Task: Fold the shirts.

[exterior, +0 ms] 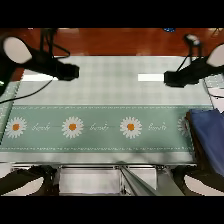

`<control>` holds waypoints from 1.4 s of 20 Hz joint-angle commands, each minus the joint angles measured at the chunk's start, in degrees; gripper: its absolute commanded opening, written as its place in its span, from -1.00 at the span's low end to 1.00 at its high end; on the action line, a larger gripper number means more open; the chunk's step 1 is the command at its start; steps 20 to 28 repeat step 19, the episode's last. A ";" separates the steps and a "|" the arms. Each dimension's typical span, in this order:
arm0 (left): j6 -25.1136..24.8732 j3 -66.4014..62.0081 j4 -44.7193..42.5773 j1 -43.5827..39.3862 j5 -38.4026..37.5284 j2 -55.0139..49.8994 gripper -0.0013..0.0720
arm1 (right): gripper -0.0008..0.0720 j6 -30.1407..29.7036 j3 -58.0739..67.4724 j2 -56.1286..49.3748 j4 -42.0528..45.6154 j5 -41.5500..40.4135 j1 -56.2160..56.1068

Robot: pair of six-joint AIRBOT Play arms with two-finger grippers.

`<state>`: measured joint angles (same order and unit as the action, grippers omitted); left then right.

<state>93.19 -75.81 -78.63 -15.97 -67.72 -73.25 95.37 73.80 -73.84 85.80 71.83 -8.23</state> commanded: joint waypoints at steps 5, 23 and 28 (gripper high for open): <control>5.49 7.98 -3.93 1.36 2.12 -1.42 -0.90 | -0.91 2.93 -3.87 -4.26 10.16 -0.09 -3.19; 5.51 7.98 -3.93 1.31 2.34 -1.42 -0.90 | -0.91 2.93 -3.87 -4.26 10.16 -0.20 -3.19; 5.51 7.98 -3.93 1.31 2.34 -1.42 -0.90 | -0.91 2.93 -3.87 -4.26 10.16 -0.20 -3.19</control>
